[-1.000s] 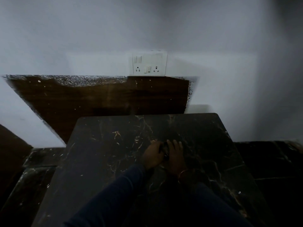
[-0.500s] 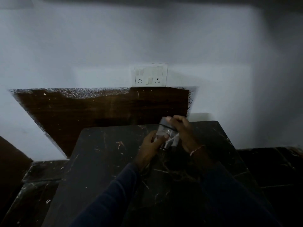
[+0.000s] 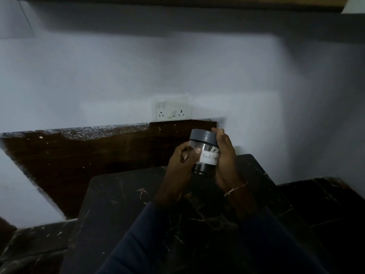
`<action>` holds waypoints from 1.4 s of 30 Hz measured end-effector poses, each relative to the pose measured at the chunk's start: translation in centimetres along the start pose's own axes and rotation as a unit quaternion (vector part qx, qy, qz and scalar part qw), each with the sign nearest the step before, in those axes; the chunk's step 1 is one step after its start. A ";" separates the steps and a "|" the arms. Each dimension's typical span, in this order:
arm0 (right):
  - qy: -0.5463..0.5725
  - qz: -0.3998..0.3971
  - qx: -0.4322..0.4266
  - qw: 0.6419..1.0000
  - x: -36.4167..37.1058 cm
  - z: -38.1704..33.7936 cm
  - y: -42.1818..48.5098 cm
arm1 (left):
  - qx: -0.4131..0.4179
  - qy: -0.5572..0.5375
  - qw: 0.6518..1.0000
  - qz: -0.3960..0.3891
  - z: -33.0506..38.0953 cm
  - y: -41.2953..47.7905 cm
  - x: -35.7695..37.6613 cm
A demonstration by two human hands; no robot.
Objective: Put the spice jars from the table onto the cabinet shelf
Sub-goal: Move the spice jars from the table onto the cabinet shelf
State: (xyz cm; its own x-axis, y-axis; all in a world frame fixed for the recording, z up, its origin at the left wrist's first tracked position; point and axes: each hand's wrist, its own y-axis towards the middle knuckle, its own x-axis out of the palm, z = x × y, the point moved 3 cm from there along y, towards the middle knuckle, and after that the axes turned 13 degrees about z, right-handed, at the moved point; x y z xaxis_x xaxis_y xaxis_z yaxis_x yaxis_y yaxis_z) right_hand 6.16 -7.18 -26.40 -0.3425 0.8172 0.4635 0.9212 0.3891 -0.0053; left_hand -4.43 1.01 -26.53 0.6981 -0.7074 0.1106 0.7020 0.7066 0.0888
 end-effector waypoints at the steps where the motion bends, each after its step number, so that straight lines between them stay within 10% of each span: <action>1: -0.025 0.005 -0.021 0.999 0.0 -0.5 0.0 | 0.008 0.025 1.000 -0.009 0.4 -0.1 0.3; 9: 0.024 -0.036 -0.010 0.999 -0.6 -4.0 1.8 | 0.051 0.017 0.998 0.009 3.2 0.9 2.7; 17: -0.184 -0.234 -0.126 0.946 -0.2 -17.4 8.0 | 0.165 0.053 0.985 -0.002 11.7 5.8 9.0; 26: -0.159 -0.218 -0.364 0.892 6.7 -38.8 17.1 | 0.494 0.285 0.820 0.054 32.6 16.3 17.1; 37: -0.328 -0.147 -0.391 0.847 8.9 -41.1 31.4 | 0.331 0.637 0.692 0.076 33.0 26.5 20.2; 42: -0.435 -0.091 -0.375 0.814 10.5 -41.6 36.0 | 0.287 0.623 0.721 0.096 32.6 28.7 20.1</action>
State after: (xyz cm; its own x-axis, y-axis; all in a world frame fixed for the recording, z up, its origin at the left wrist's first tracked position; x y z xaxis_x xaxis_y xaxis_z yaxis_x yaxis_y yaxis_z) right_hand 43.39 -2.24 15.11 -0.1863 0.8940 -0.4075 0.5827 0.4345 0.6868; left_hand 25.22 7.58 10.49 0.6102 0.1927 -0.7685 0.6509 0.4310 0.6250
